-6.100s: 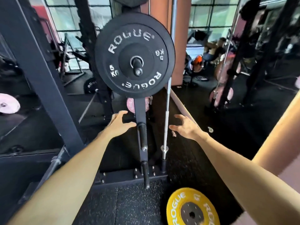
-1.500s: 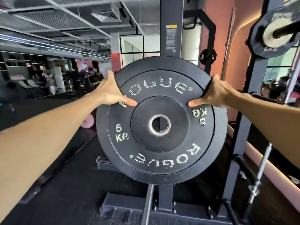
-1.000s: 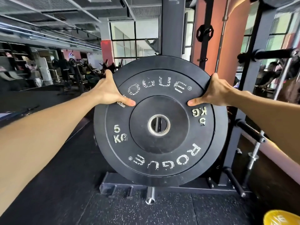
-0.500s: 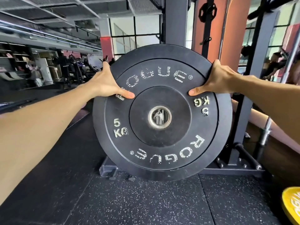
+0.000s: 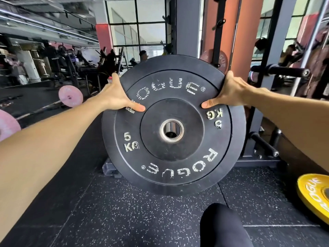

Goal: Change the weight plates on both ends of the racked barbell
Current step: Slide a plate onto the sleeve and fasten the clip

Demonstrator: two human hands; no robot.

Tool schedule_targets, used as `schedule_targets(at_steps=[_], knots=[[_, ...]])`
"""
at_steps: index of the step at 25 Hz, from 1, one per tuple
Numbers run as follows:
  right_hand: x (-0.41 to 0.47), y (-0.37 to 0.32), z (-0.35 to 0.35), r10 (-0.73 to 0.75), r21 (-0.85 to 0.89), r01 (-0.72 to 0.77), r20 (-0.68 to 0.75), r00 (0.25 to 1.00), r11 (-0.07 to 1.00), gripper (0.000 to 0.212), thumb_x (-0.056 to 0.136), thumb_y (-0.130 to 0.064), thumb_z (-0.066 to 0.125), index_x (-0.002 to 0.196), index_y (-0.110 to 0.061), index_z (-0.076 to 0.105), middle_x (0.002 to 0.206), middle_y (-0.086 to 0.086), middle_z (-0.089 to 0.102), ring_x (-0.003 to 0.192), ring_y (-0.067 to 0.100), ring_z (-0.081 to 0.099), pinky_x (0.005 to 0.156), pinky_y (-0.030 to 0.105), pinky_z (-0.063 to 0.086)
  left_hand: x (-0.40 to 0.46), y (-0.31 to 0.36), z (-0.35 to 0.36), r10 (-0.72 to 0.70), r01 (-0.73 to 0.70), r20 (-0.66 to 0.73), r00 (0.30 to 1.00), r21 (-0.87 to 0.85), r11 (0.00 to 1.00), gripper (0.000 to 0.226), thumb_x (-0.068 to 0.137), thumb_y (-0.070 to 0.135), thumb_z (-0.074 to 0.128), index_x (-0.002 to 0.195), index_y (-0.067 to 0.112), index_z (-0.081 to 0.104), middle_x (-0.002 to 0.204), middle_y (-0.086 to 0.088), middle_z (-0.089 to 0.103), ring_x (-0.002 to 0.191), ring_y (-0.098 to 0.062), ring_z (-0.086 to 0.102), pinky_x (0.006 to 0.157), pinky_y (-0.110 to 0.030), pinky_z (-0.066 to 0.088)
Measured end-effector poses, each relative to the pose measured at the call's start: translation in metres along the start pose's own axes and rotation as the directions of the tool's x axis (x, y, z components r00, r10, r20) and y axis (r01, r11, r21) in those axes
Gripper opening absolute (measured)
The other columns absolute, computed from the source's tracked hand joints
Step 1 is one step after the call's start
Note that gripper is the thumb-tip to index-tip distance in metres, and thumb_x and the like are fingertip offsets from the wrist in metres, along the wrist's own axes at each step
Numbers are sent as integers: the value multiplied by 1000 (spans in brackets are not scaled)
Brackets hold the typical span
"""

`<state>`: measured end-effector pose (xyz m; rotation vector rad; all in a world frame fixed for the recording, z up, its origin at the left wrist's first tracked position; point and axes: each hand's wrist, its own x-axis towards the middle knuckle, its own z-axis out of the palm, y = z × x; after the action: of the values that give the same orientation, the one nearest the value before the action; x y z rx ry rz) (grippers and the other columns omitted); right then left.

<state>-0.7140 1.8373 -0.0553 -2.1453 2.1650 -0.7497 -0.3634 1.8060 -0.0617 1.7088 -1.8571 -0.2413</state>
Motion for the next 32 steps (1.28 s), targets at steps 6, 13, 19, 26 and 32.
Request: schedule_targets(at_steps=[6, 13, 19, 26, 32], knots=[[10, 4, 26, 20, 21, -21, 18, 1000, 1000, 118, 37, -72, 86, 120, -8, 32, 115, 10, 51, 115, 35, 54, 87, 41, 46, 13, -16, 20, 3, -4, -8, 1000, -33, 999, 130, 45, 53, 95, 141, 7, 20, 125, -6, 50, 125, -30, 48, 86, -35, 38], [11, 14, 58, 35, 44, -34, -27, 999, 998, 105, 38, -68, 88, 104, -11, 29, 117, 17, 58, 118, 35, 54, 75, 36, 36, 19, -38, 55, 8, -10, -45, 999, -59, 998, 122, 37, 52, 98, 129, 16, 27, 135, -9, 45, 128, -30, 43, 101, -45, 41], [8, 16, 68, 10, 103, 4, -131, 991, 995, 100, 40, -60, 92, 101, -11, 30, 116, 18, 59, 115, 36, 54, 76, 39, 37, 15, -46, 65, 53, -73, -156, 986, -125, 989, 120, 36, 47, 99, 130, 19, 30, 136, -5, 43, 128, -28, 43, 104, -52, 41], [20, 15, 83, 70, 193, -31, -198, 978, 981, 102, 41, -50, 97, 108, -12, 30, 127, 20, 52, 123, 38, 49, 99, 52, 44, 34, -43, 80, 47, -75, -217, 975, -124, 989, 120, 39, 46, 99, 131, 22, 26, 140, -9, 38, 130, -31, 41, 106, -59, 37], [70, 21, 91, 55, 172, -29, -145, 988, 985, 102, 38, -56, 95, 103, -16, 28, 124, 18, 53, 118, 37, 52, 95, 52, 46, 80, -46, 93, 14, -32, -180, 984, -95, 995, 123, 41, 47, 99, 135, 23, 23, 143, -10, 35, 133, -33, 38, 106, -61, 36]])
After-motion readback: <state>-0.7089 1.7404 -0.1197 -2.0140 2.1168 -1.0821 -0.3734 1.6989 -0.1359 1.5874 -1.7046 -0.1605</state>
